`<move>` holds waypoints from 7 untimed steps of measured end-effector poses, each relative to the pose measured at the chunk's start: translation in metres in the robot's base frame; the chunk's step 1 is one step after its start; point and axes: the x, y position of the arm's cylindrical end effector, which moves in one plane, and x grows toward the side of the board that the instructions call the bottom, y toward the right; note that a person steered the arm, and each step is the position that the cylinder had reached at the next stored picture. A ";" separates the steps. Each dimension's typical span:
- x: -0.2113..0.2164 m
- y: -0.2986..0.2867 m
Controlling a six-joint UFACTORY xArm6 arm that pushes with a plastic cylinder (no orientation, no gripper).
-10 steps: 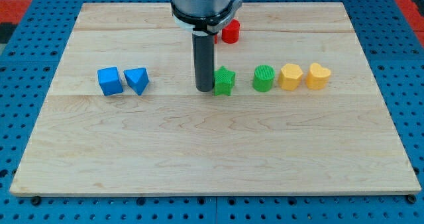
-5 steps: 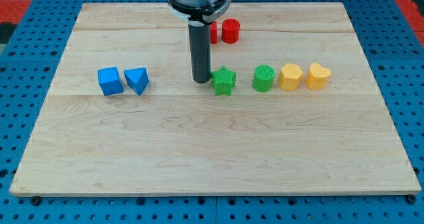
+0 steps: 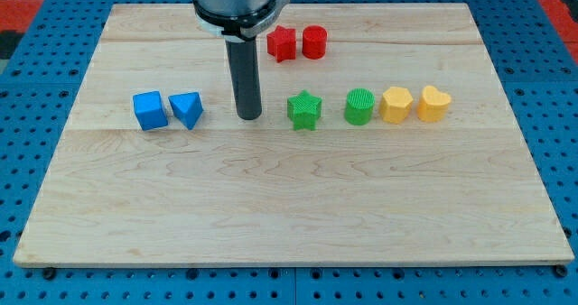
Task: Push the green star closer to the green circle
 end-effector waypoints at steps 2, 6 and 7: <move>0.000 0.037; 0.000 0.065; 0.006 0.056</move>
